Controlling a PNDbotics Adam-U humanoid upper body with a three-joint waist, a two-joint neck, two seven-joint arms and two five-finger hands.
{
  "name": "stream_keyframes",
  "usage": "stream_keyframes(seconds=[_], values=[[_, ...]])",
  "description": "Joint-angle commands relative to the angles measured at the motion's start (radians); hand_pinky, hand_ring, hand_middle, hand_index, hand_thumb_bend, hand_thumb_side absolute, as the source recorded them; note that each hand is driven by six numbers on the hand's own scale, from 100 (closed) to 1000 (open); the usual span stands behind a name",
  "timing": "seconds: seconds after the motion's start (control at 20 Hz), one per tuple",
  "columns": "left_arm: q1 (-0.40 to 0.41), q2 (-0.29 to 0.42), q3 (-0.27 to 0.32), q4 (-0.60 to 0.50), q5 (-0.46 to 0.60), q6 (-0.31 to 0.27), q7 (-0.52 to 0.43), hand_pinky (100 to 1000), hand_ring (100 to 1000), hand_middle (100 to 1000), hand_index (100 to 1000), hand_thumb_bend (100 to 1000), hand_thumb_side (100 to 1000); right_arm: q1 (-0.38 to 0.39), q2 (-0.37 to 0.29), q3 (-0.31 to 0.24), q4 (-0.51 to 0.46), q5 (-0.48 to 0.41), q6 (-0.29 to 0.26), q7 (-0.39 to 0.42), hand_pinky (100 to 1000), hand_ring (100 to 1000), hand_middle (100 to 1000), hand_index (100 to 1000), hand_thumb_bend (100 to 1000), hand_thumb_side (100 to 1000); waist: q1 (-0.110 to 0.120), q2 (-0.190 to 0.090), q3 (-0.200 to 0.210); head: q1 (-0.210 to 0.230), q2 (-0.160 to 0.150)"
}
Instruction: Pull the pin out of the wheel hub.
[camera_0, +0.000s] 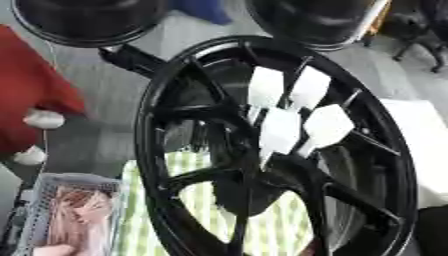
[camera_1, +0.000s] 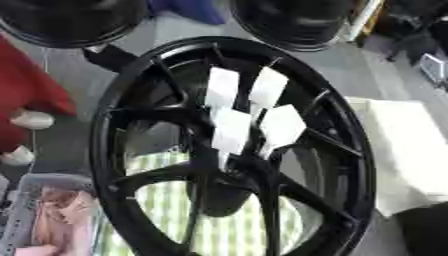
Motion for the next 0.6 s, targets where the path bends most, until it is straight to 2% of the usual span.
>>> stream_keyframes(seconds=[0.05, 0.35, 0.6], values=[[-0.002, 0.007, 0.009, -0.015, -0.006, 0.000, 0.002, 1000, 759, 720, 844, 100, 740, -0.002, -0.035, -0.016, -0.001, 0.007, -0.004, 0.005, 666, 770, 706, 684, 238, 192, 0.003, -0.022, -0.002, 0.002, -0.004], [-0.004, 0.007, 0.007, -0.015, -0.007, 0.001, 0.001, 1000, 759, 720, 845, 100, 741, -0.003, -0.034, -0.001, -0.001, 0.035, -0.016, 0.022, 685, 773, 713, 698, 269, 197, 0.001, -0.018, 0.002, -0.004, -0.003], [-0.010, 0.006, 0.005, -0.015, -0.005, 0.001, -0.002, 1000, 759, 720, 844, 100, 741, 0.007, -0.038, 0.064, -0.001, 0.118, -0.028, 0.085, 746, 799, 750, 767, 380, 216, 0.002, -0.014, 0.010, -0.015, -0.008]])
